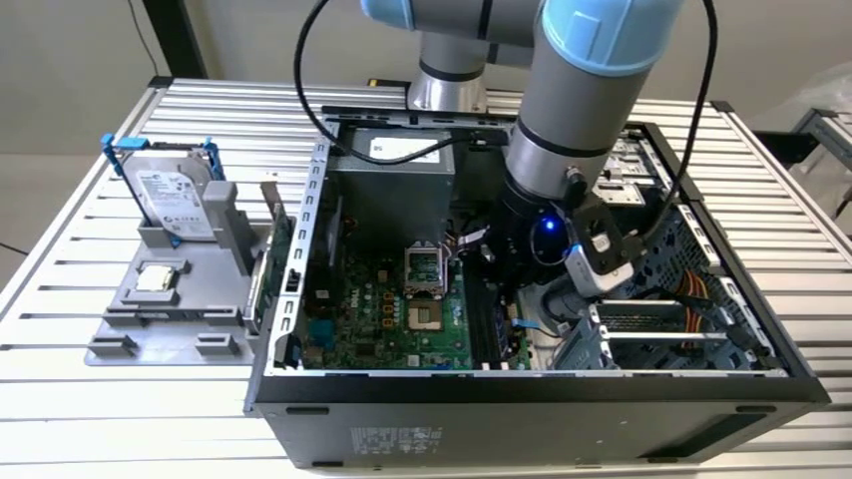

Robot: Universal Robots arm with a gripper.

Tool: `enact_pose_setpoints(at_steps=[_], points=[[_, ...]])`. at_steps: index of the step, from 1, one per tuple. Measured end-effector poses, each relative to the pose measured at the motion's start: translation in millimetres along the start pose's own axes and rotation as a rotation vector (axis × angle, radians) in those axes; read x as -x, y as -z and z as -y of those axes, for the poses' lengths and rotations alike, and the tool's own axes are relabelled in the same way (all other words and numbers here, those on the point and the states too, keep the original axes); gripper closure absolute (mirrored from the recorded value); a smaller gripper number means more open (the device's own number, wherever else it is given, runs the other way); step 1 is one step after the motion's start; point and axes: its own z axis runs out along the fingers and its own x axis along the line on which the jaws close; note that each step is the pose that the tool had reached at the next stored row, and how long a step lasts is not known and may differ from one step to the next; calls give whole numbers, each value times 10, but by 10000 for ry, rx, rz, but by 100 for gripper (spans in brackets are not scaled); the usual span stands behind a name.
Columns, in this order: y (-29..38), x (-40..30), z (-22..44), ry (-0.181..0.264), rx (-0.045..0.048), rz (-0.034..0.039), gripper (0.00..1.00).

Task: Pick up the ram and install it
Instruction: 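Insert the ram into the slot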

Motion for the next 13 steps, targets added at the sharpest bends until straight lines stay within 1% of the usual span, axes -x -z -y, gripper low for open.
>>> enact_pose_setpoints(at_steps=[2, 6, 7, 13], points=[[41, 0, 1, 1, 0, 0, 0], [71, -1, 2, 1, 0, 0, 0], [79, -1, 3, 1, -1, 0, 100], [122, -1, 4, 1, -1, 0, 100]])
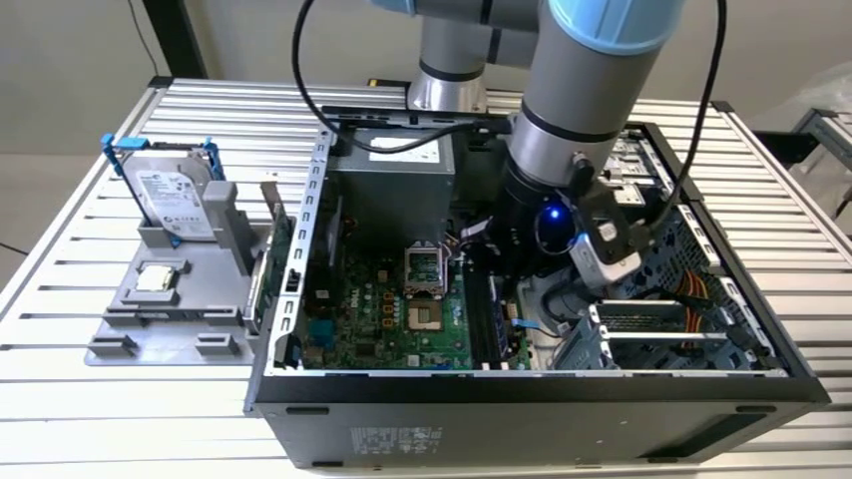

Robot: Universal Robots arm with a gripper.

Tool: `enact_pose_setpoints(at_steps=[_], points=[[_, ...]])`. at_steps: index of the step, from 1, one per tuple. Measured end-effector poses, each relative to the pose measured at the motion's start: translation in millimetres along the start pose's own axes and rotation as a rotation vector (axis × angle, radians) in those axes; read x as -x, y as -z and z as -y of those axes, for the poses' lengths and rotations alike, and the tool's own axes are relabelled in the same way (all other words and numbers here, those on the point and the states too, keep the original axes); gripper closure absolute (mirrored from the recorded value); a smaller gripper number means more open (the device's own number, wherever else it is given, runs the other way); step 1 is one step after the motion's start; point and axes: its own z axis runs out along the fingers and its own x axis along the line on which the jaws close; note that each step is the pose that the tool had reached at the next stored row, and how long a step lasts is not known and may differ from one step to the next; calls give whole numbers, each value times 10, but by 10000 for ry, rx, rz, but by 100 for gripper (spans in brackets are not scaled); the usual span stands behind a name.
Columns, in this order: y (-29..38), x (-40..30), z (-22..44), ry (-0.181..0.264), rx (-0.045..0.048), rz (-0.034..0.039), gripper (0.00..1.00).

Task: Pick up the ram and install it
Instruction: 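Insert the ram into the slot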

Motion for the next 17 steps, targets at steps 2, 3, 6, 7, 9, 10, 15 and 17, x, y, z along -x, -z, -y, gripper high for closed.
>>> enact_pose_setpoints(at_steps=[2, 3, 6, 7, 9, 10, 15, 17], points=[[14, 0, 0, -1, 1, 0, 100], [22, 0, 1, 0, 0, 0, 100], [43, -1, 1, 0, 1, 0, 100], [51, -1, 2, 0, 0, 0, 100], [65, -1, 2, 0, 1, 0, 100], [73, -1, 3, 0, 1, 0, 100], [109, -2, 4, 0, 0, 0, 100], [123, -2, 4, 0, 1, 0, 100]])
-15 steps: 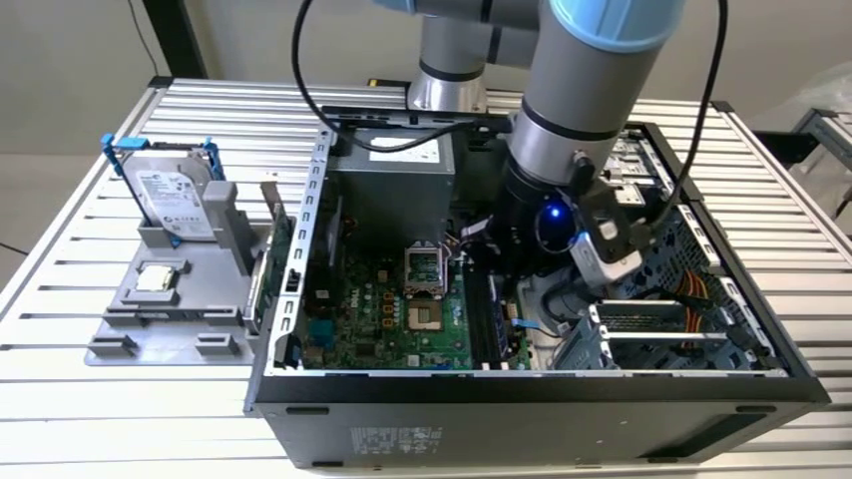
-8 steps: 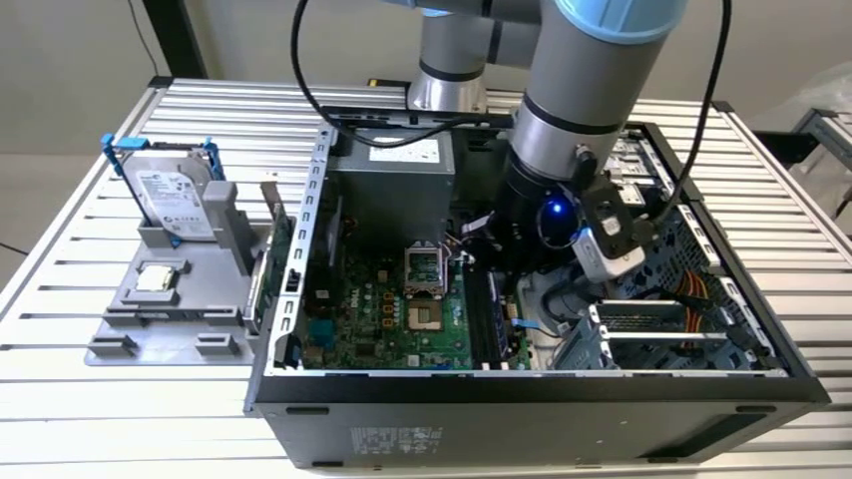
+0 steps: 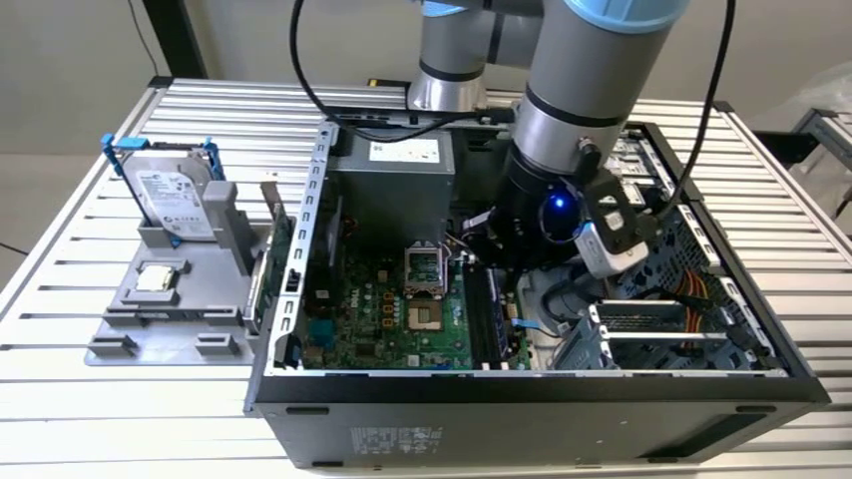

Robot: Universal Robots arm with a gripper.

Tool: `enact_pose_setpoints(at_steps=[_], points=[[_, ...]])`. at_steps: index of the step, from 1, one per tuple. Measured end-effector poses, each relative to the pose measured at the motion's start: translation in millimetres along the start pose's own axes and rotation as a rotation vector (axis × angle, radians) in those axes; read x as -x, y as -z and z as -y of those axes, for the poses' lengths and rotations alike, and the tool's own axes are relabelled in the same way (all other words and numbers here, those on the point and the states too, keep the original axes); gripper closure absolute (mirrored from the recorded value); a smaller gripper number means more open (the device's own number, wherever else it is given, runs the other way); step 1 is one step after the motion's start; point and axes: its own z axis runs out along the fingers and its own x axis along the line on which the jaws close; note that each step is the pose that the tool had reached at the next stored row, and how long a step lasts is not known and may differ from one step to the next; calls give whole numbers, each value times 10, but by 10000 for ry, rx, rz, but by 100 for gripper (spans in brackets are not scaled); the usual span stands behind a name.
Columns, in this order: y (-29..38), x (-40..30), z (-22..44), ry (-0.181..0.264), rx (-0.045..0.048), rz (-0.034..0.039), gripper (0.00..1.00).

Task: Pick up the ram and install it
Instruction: 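Insert the ram into the slot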

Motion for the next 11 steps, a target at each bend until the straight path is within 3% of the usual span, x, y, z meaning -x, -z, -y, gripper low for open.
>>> enact_pose_setpoints(at_steps=[7, 11], points=[[31, 0, 1, 20, 1, 2, 100], [32, 0, 1, 298, -4, 11, 100]])
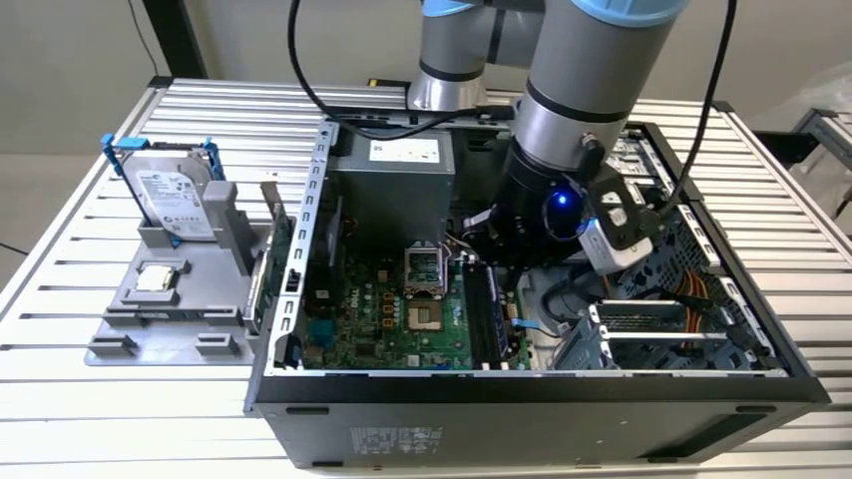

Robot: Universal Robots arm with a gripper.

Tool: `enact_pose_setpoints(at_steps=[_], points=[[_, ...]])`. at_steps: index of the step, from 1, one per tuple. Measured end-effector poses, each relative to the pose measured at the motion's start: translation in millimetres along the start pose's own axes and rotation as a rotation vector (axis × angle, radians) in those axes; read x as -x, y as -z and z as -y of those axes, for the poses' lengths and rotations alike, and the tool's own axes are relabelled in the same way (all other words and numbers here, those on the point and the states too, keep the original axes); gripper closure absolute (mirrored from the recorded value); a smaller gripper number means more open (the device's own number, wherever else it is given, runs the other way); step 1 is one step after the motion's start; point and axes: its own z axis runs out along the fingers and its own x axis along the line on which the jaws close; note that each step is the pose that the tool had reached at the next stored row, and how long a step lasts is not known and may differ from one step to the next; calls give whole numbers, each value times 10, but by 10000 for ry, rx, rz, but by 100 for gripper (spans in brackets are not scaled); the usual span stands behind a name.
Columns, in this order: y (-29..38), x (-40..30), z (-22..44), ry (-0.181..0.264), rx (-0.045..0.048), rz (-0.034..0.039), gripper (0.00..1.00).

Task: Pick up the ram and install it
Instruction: 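Insert the ram into the slot, then press down the ram until it locks into place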

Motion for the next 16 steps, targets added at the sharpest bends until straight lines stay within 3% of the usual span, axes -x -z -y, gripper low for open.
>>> enact_pose_setpoints(at_steps=[16], points=[[0, -1, 0, 1432, -20, 52, 100]])
